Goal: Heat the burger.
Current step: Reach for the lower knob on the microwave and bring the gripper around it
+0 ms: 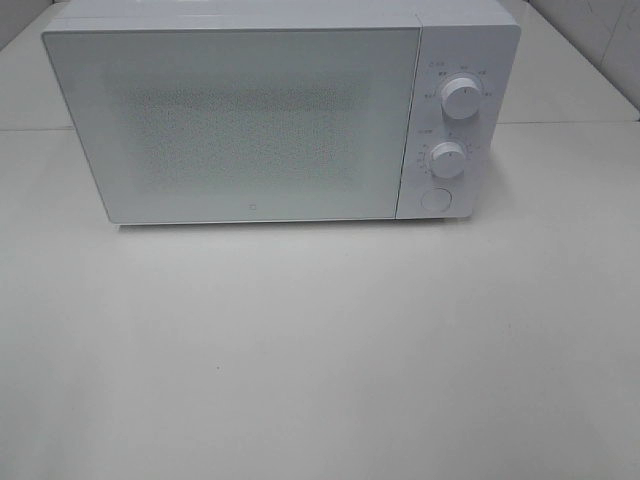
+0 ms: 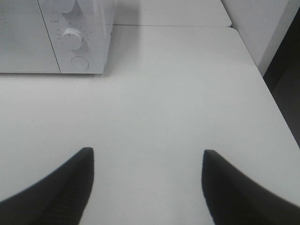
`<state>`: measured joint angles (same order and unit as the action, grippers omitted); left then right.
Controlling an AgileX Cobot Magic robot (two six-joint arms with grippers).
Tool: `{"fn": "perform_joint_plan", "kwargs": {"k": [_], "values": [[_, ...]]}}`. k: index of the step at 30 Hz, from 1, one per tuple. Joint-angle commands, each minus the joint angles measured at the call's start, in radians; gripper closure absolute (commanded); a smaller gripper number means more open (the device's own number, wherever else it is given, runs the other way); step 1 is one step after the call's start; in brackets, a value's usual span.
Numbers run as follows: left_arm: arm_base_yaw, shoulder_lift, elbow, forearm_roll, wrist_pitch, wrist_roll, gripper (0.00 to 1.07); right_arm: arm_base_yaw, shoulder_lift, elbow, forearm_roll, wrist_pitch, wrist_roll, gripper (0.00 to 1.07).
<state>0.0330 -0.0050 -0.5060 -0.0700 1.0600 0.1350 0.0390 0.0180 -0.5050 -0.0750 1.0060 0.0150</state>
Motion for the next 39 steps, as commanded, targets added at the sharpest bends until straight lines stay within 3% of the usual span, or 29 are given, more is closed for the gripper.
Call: {"fn": "perform_joint_plan", "kwargs": {"k": [1,4,6,7,8,10,11,12,13,16,27,29,32,39], "values": [[0.002,-0.016,0.001,-0.004,-0.014,-0.006,0.01,-0.002,0.067,-0.021,-0.04,-0.083,-0.015,0.26],[0.002,-0.016,0.001,-0.004,-0.014,-0.006,0.01,-0.002,0.148,-0.017,-0.054,-0.237,-0.015,0.22],[0.002,-0.016,0.001,-0.004,-0.014,-0.006,0.01,-0.002,0.245,0.001,-0.054,-0.473,-0.015,0.23],[0.002,-0.016,0.001,-0.004,-0.014,-0.006,0.01,-0.002,0.245,0.001,-0.054,-0.473,-0.015,0.23],[0.002,-0.016,0.001,-0.004,-0.014,-0.006,0.01,-0.002,0.308,0.027,-0.055,-0.641,-0.023,0.25],[0.002,-0.016,0.001,-0.004,-0.014,-0.006,0.01,-0.002,0.346,0.045,-0.063,-0.719,-0.026,0.27],[0.002,-0.016,0.001,-0.004,-0.014,-0.006,0.01,-0.002,0.415,0.077,-0.087,-0.898,-0.028,0.31],[0.002,-0.016,0.001,-0.004,-0.014,-0.006,0.01,-0.002,0.415,0.077,-0.087,-0.898,-0.028,0.31],[0.002,-0.016,0.001,-0.004,-0.014,-0.006,0.01,-0.002,0.497,0.11,-0.103,-1.04,-0.028,0.34],[0.002,-0.016,0.001,-0.004,-0.014,-0.006,0.01,-0.002,0.61,0.131,-0.104,-1.222,-0.028,0.34],[0.002,-0.016,0.001,-0.004,-0.014,-0.006,0.01,-0.002,0.979,0.138,-0.097,-1.579,-0.036,0.34],[0.002,-0.016,0.001,-0.004,-0.014,-0.006,0.01,-0.003,1.154,0.138,-0.093,-1.773,-0.036,0.34],[0.002,-0.016,0.001,-0.004,-0.014,-0.006,0.01,-0.003,1.285,0.138,-0.068,-1.936,-0.045,0.34],[0.002,-0.016,0.001,-0.004,-0.014,-0.006,0.01,0.037,1.461,0.138,-0.058,-2.15,-0.045,0.34]]}}
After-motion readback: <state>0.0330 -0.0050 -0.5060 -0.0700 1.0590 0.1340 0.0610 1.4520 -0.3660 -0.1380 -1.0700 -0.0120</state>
